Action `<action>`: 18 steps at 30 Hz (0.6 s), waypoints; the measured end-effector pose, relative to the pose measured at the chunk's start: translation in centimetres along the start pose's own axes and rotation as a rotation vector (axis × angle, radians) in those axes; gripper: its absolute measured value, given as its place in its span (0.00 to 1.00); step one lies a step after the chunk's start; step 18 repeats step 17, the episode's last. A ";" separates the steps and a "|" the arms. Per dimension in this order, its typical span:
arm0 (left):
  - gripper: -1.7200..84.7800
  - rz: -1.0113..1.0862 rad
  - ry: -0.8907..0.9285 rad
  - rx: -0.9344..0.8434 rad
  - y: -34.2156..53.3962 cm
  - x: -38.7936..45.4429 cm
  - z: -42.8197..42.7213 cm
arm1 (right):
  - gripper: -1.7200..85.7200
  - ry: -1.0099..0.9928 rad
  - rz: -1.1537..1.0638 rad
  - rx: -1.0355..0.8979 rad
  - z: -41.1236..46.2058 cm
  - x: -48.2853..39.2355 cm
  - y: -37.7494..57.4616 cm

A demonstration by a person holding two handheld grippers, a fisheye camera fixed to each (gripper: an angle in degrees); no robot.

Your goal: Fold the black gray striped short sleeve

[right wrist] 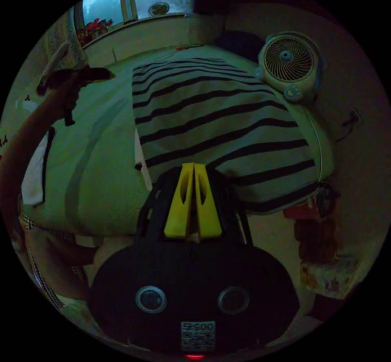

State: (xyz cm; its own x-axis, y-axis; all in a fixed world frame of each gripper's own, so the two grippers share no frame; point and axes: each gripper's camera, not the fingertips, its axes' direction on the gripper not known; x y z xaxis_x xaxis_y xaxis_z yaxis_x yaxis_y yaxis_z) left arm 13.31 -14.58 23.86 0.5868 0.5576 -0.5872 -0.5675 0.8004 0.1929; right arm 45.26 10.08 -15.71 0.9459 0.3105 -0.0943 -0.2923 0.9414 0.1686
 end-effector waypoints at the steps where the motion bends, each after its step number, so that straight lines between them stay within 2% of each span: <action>1: 0.09 -0.013 0.002 0.017 1.7 -0.9 -1.3 | 0.01 -0.002 0.010 0.003 -0.2 -0.4 0.2; 4: 0.08 -0.023 -0.051 0.058 6.9 -2.8 -4.9 | 0.01 -0.046 0.003 0.044 -1.4 -3.2 1.3; 6: 0.07 -0.024 -0.098 0.064 10.5 -3.9 -7.2 | 0.01 -0.174 -0.088 0.041 -1.7 -7.0 2.2; 9: 0.08 -0.054 -0.151 0.066 17.0 -6.5 -11.2 | 0.01 -0.220 -0.223 0.036 -0.6 -12.9 3.4; 15: 0.09 -0.225 -0.295 0.027 29.7 -14.8 -20.4 | 0.05 -0.503 -0.376 -0.002 3.3 -23.5 5.9; 18: 0.09 -0.302 -0.348 0.012 34.6 -18.2 -23.8 | 0.05 -0.521 -0.463 -0.027 4.5 -27.0 6.8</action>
